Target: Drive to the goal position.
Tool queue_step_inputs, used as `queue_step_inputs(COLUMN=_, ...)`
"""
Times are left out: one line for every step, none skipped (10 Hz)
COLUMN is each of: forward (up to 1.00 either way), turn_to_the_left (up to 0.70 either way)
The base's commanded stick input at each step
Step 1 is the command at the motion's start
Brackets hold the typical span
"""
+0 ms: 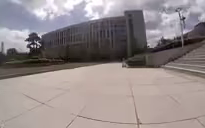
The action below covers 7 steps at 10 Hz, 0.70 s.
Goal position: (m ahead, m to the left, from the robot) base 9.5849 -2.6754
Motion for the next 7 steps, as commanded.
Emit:
queue_step_inputs(forward=0.7, turn_to_the_left=-0.03)
queue_step_inputs(forward=0.7, turn_to_the_left=0.0)
queue_step_inputs(forward=0.7, turn_to_the_left=0.0)
queue_step_inputs(forward=0.7, turn_to_the_left=0.0)
queue_step_inputs(forward=0.7, turn_to_the_left=0.0)
queue_step_inputs(forward=0.7, turn_to_the_left=0.0)
queue_step_inputs(forward=0.7, turn_to_the_left=0.0)
